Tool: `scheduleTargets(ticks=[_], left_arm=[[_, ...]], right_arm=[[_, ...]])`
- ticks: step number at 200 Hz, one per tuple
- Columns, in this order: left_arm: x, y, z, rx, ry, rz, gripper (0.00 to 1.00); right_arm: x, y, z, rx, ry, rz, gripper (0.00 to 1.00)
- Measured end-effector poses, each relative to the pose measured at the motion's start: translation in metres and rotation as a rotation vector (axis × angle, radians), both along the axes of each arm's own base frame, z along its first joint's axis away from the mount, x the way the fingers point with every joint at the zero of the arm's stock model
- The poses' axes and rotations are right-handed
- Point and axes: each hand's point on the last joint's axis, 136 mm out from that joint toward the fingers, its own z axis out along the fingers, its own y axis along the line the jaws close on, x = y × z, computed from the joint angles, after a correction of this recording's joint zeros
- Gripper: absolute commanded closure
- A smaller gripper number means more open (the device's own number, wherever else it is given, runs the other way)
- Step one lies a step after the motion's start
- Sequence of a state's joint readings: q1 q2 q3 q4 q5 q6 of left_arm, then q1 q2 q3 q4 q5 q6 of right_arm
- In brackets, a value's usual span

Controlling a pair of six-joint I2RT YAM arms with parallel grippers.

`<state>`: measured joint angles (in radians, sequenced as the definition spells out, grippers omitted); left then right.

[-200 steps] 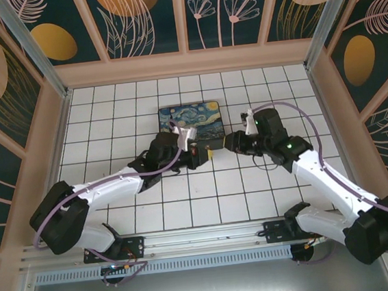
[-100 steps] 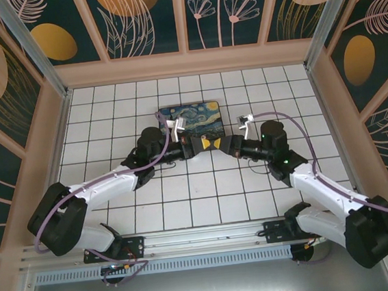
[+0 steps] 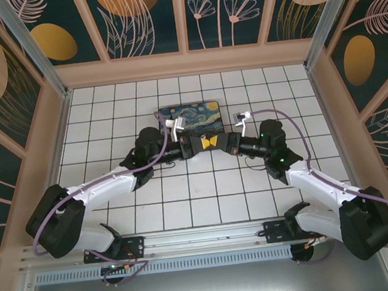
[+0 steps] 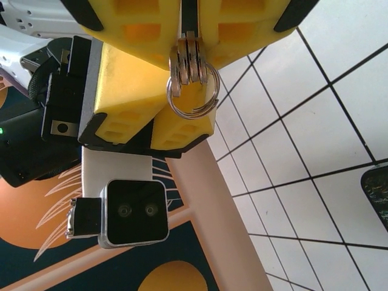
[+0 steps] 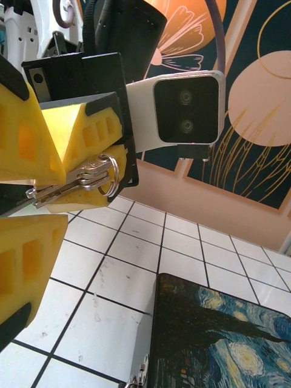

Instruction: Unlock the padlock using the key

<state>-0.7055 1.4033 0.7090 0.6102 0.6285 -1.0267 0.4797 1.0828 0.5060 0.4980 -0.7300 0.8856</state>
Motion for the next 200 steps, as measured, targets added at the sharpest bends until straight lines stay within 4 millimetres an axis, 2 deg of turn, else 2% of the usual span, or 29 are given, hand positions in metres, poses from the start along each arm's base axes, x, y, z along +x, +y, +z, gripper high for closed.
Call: scheduleTargets(ticks=[21,39,63,87,128,168,200], left_arm=[[-0.001,0.001,0.001,-0.004,-0.005,-0.001,0.89],[-0.002,0.002,0.0,-0.008,-0.004,0.001,0.88],[-0.003,0.002,0.0,-0.016,0.0,0.0,0.88],[-0.014,0.003,0.002,-0.038,-0.032,-0.045,0.86],[-0.046,0.014,-0.008,-0.024,-0.173,-0.163,0.87],[-0.057,0.011,0.003,-0.067,-0.269,-0.237,0.86],[-0.058,0.011,0.003,-0.067,-0.293,-0.248,0.85]], right_arm=[[-0.001,0.0,-0.001,0.014,0.011,0.003,0.82],[-0.002,0.0,-0.003,0.025,0.025,0.004,0.77],[-0.007,-0.002,-0.012,0.031,0.05,0.003,0.76],[-0.011,-0.004,-0.02,0.038,0.076,0.004,0.7],[-0.013,0.0,-0.011,0.077,0.057,0.037,0.69],[-0.023,0.004,-0.001,0.097,0.024,0.087,0.64],[-0.033,0.008,0.0,0.103,0.018,0.129,0.65]])
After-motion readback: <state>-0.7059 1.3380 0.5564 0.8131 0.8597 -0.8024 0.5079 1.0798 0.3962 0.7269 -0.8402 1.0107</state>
